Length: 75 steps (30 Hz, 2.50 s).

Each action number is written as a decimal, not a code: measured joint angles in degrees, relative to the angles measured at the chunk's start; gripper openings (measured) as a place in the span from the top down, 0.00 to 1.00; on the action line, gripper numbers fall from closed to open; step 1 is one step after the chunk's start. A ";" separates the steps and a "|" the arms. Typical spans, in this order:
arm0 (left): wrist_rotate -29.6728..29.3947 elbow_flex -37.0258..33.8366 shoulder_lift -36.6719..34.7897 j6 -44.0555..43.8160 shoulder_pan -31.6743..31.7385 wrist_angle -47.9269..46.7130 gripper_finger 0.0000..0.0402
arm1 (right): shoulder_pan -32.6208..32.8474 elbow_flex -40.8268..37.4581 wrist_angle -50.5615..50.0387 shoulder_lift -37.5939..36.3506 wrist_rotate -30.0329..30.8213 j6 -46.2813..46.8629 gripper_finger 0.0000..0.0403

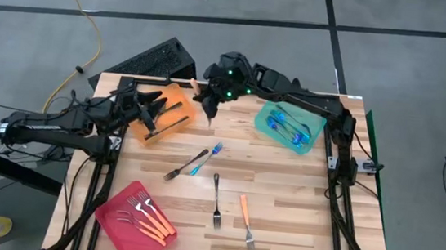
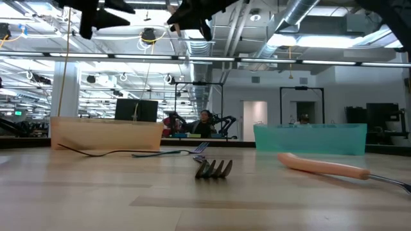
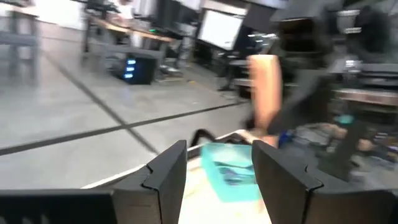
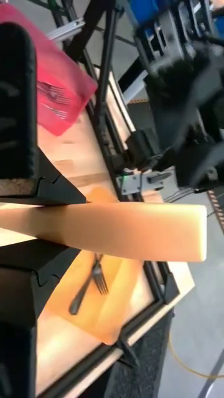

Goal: Sort silverware by color (type)
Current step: Put the orange fork into the pink bin

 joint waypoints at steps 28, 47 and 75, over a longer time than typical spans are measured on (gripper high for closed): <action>6.75 0.00 -4.60 -7.63 0.00 -17.98 0.58 | 20.57 0.02 5.77 0.00 19.63 6.45 0.78; 12.36 0.00 -4.59 -11.92 0.00 -23.17 0.58 | 31.83 0.06 26.86 10.79 24.03 16.20 0.78; 20.78 0.00 -4.55 -10.07 -0.02 -24.19 0.58 | 30.06 -0.04 45.99 28.39 6.77 34.49 0.78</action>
